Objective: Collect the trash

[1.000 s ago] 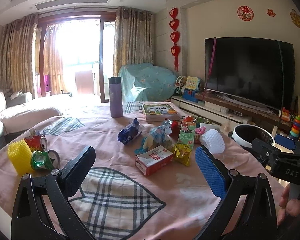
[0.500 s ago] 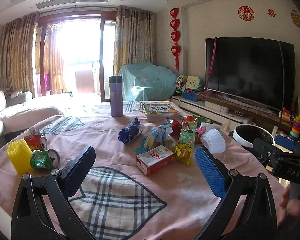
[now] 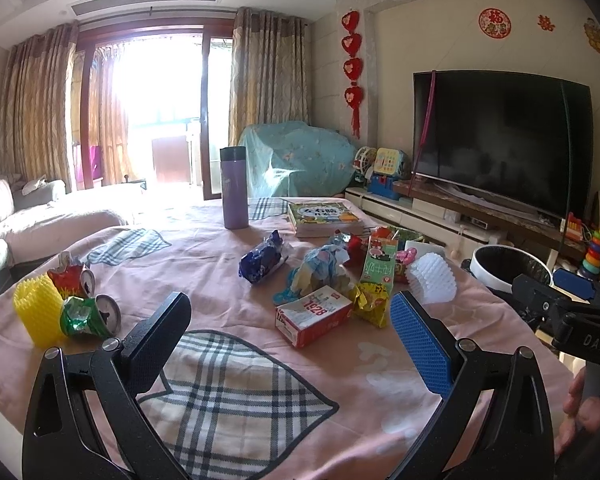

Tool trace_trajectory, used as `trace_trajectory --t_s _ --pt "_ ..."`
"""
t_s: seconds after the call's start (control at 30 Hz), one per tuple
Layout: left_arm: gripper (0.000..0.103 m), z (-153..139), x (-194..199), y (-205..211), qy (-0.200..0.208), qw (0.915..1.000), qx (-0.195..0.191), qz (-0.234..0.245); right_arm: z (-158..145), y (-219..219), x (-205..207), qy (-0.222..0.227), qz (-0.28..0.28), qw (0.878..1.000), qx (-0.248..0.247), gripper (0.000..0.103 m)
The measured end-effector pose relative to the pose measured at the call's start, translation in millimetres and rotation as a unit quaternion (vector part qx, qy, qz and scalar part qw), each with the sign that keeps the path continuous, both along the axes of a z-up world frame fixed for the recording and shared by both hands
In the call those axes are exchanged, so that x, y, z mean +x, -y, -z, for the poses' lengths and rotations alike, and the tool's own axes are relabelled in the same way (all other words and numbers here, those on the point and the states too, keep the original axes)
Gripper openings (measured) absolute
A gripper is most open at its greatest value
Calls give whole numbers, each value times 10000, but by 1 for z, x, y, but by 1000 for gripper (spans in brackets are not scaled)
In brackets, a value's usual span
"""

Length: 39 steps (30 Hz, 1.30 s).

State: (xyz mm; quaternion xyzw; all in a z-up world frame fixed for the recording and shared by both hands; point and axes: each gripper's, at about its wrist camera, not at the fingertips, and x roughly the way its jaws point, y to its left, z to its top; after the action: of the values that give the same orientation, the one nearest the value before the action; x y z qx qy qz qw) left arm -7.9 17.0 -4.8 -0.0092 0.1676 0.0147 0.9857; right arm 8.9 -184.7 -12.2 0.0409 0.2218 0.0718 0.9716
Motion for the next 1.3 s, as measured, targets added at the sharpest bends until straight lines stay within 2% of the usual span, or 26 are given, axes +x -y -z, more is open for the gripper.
trace_trajectory --t_s 0.17,0.37,0.73,0.87,1.03,1.3 --pt "102 3 4 0 -82 10000 -1 47 2 0 2 -35 -13 10000 15 103" --pt "102 13 23 -3 -405 9989 -23 235 4 3 14 -217 -97 9997 58 103" --pt "102 35 82 -4 -1133 9913 294 604 17 9 58 -708 -227 9971 135 102" --pt "102 43 111 -11 -1389 9856 260 925 24 15 81 -932 -194 9953 167 102" --pt "102 58 147 -10 -1698 9775 500 1144 34 17 110 -1246 -203 9919 150 99" --pt "102 77 169 3 -2071 9643 819 1431 57 17 148 -1712 -303 9847 152 90"
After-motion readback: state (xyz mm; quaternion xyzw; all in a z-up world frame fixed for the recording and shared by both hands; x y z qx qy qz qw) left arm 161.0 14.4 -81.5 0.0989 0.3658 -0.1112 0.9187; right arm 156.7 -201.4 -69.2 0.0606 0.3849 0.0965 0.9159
